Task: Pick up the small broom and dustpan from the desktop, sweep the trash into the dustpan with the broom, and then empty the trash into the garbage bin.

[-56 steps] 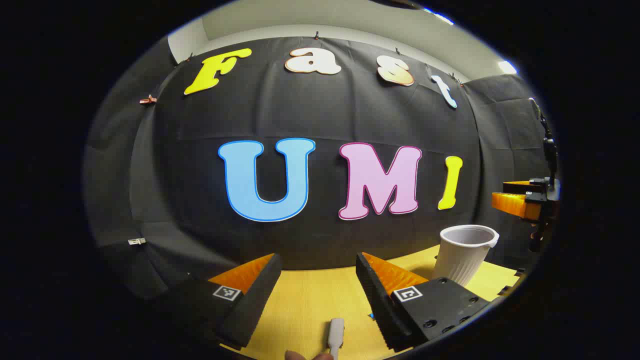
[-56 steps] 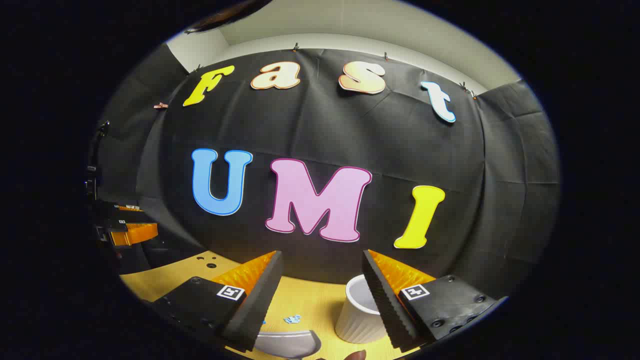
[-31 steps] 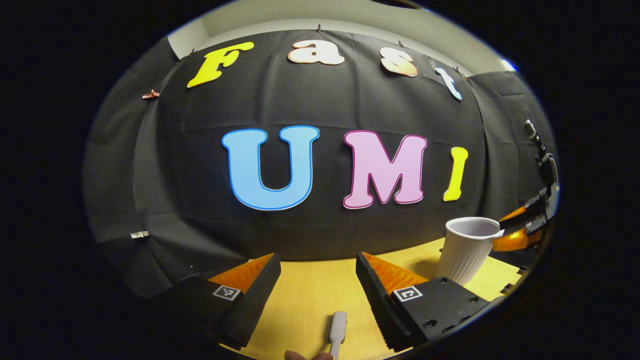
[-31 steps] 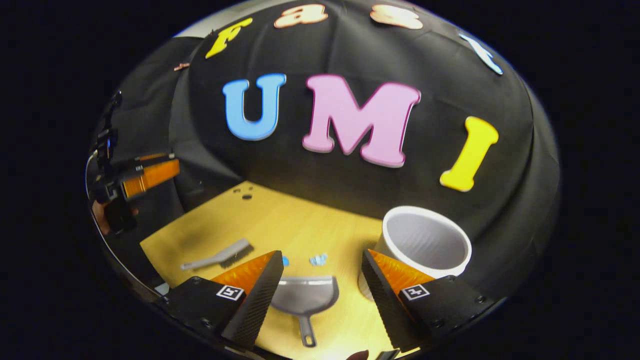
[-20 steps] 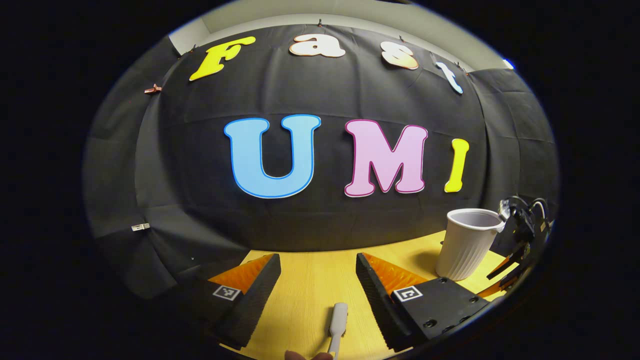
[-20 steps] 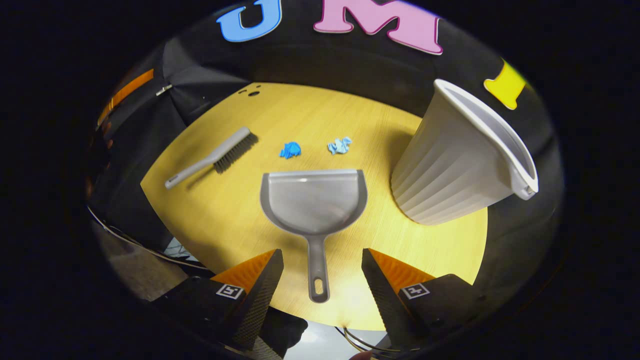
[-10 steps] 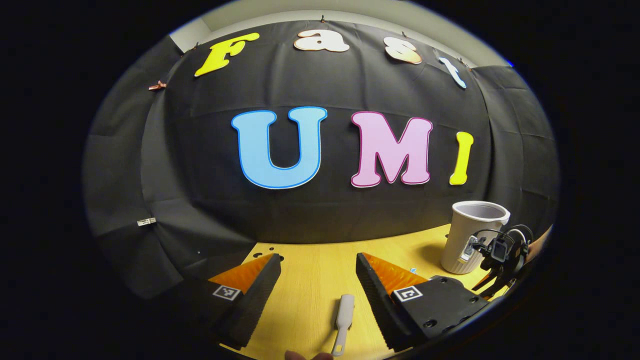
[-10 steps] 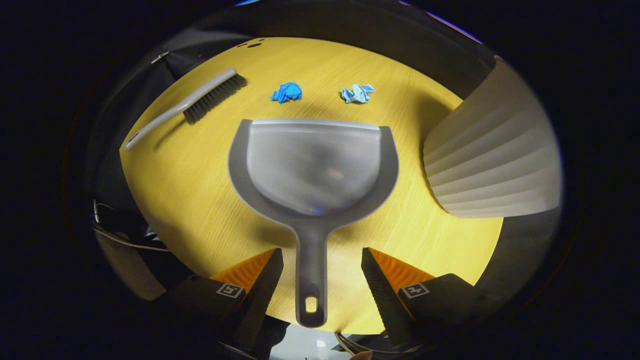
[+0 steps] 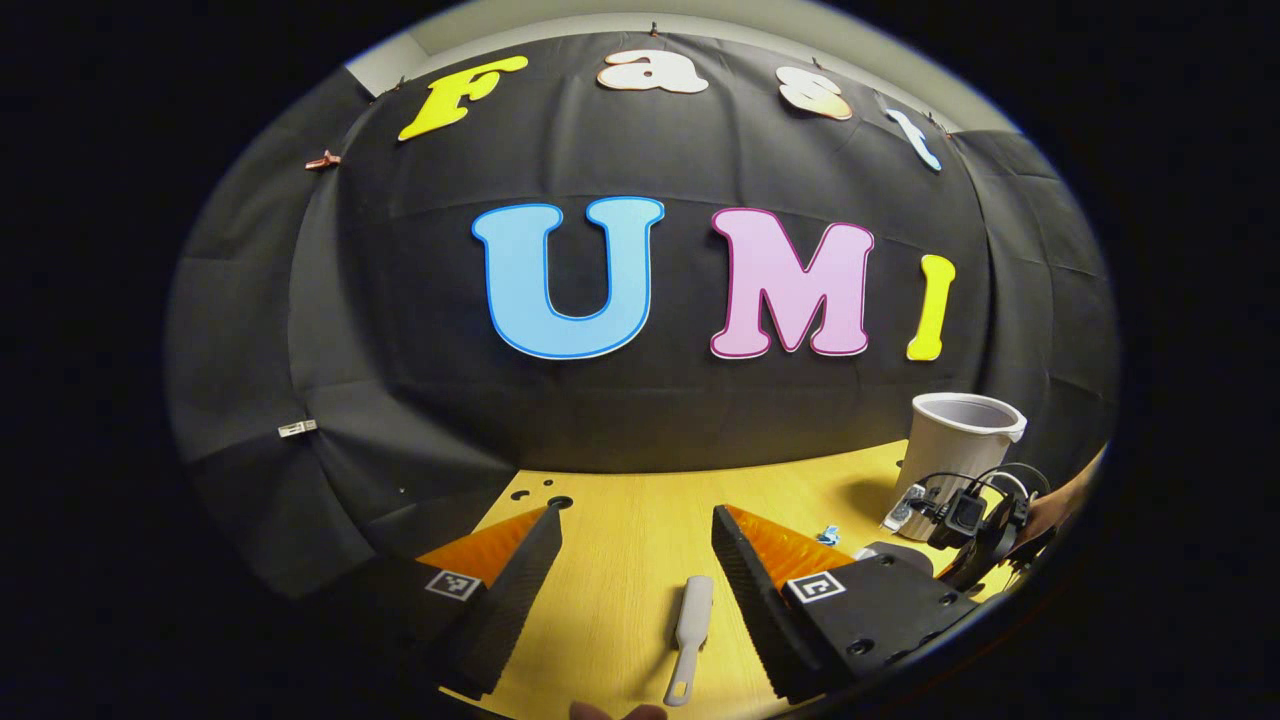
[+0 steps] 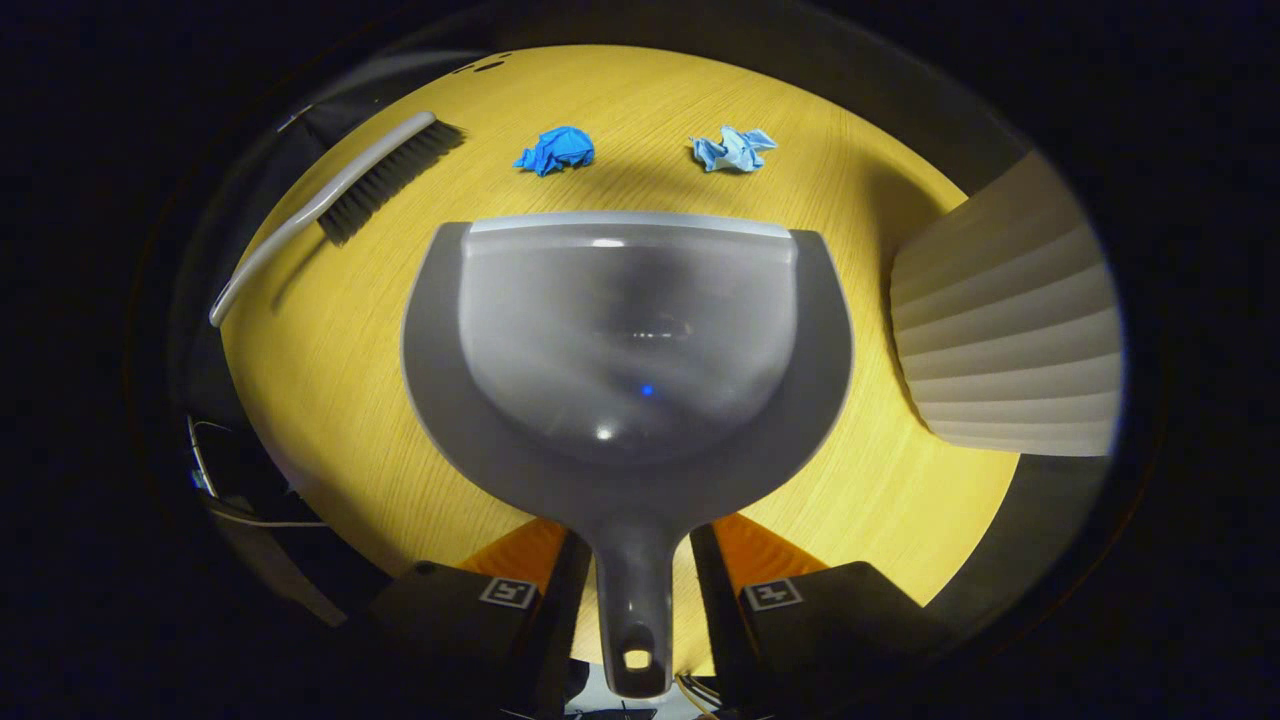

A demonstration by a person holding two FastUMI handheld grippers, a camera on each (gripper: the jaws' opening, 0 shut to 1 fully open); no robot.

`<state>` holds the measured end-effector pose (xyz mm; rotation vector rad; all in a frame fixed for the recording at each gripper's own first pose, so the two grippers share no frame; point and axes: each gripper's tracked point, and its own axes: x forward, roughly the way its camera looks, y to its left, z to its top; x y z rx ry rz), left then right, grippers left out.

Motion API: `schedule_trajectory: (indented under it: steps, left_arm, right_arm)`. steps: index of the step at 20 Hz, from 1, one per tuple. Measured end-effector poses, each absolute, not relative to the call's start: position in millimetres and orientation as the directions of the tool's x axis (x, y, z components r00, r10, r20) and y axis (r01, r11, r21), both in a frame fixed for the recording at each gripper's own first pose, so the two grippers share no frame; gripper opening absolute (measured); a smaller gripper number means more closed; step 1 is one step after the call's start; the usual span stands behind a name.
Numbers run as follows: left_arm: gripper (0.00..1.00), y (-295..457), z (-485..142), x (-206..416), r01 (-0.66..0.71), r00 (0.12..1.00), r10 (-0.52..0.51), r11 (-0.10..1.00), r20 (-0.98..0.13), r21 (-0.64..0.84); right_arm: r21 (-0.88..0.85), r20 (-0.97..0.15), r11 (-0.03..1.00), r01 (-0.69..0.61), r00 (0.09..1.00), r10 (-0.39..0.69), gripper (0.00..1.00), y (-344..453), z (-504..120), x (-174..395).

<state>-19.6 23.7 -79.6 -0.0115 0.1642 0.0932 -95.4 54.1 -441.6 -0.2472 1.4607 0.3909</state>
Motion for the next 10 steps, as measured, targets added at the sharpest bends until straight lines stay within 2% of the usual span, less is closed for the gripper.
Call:
schedule_trajectory:
  steps: [1,2,5,7,9,10]
  left_arm:
    - [0.95,24,-80,-19,-0.092,0.983,0.091,0.996,-0.162,-0.001]
    - [0.95,24,-79,-19,-0.092,0.983,0.091,0.996,-0.161,0.003]
    - [0.95,23,-84,-18,-0.093,0.981,0.092,0.996,-0.170,-0.002]
    - [0.95,22,-88,-18,-0.096,0.980,0.093,0.995,-0.178,-0.004]
    - [0.95,22,-93,-17,-0.096,0.977,0.094,0.995,-0.189,0.000]
    - [0.95,22,-97,-16,-0.093,0.975,0.092,0.996,-0.200,0.002]
  right_arm:
    - [0.079,-0.993,0.912,-0.402,0.044,0.106,0.48,56,-444,-97]
    - [0.078,-0.995,0.916,-0.394,0.026,0.096,0.40,54,-447,-99]
    - [0.067,-0.994,0.919,-0.389,0.055,0.096,0.37,54,-446,-91]
    - [0.085,-0.994,0.911,-0.404,0.028,0.105,0.36,53,-445,-98]
    - [0.089,-0.993,0.908,-0.409,0.034,0.113,0.40,52,-443,-98]
    - [0.093,-0.992,0.908,-0.409,0.036,0.117,0.35,51,-441,-99]
